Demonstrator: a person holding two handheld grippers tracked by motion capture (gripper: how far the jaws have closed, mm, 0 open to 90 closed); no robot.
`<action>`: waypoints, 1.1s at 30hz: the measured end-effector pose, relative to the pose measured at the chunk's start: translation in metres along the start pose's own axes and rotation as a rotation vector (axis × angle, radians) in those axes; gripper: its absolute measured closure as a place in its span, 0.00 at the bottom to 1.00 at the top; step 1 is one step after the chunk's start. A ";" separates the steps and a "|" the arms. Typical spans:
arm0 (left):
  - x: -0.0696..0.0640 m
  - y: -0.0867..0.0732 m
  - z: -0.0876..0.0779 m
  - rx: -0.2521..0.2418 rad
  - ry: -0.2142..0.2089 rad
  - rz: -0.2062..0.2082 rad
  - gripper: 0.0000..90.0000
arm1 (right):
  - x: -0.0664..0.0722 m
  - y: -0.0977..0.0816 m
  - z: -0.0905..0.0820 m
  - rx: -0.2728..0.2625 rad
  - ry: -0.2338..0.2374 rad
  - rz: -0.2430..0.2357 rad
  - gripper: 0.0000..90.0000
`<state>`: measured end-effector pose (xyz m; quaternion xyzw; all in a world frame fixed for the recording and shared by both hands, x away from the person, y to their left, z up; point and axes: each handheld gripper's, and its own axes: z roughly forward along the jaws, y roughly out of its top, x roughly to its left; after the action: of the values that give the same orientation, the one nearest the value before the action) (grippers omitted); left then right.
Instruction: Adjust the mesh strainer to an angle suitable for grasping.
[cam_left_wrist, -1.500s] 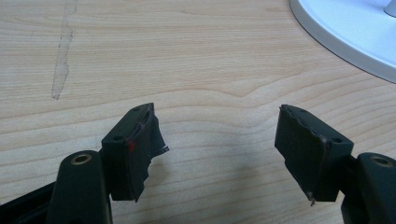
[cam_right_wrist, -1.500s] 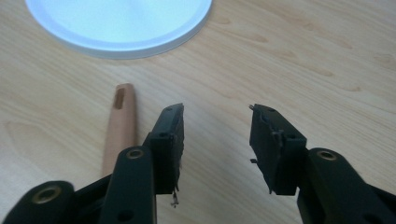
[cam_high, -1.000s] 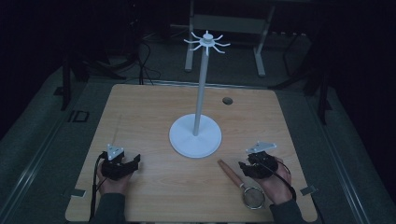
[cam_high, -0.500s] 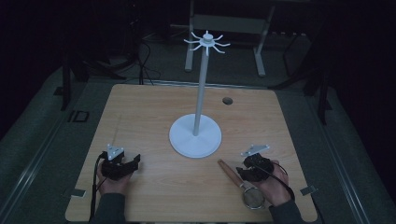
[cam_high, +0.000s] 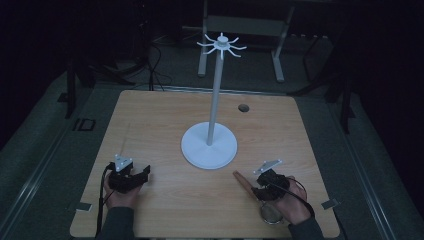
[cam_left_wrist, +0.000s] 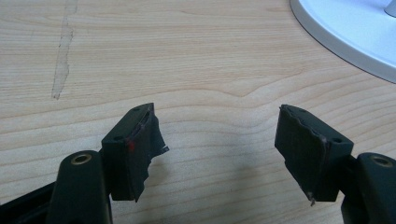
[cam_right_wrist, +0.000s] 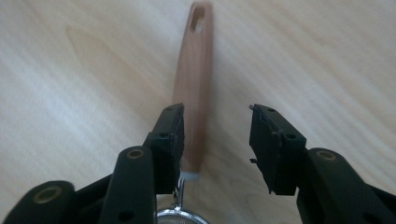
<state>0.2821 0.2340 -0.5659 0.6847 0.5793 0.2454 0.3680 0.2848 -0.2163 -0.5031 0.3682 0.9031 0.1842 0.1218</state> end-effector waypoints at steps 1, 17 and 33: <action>0.000 0.000 0.000 0.000 0.000 0.000 0.34 | 0.001 -0.001 0.001 0.015 0.006 0.004 0.62; 0.000 0.000 0.000 0.000 -0.001 -0.002 0.34 | 0.004 0.000 0.016 0.153 0.076 0.069 0.69; 0.000 0.000 0.000 0.001 -0.002 -0.004 0.34 | 0.005 0.005 0.025 0.241 0.092 0.042 0.75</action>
<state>0.2823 0.2341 -0.5659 0.6839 0.5804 0.2437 0.3687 0.2935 -0.2034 -0.5234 0.3903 0.9154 0.0938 0.0312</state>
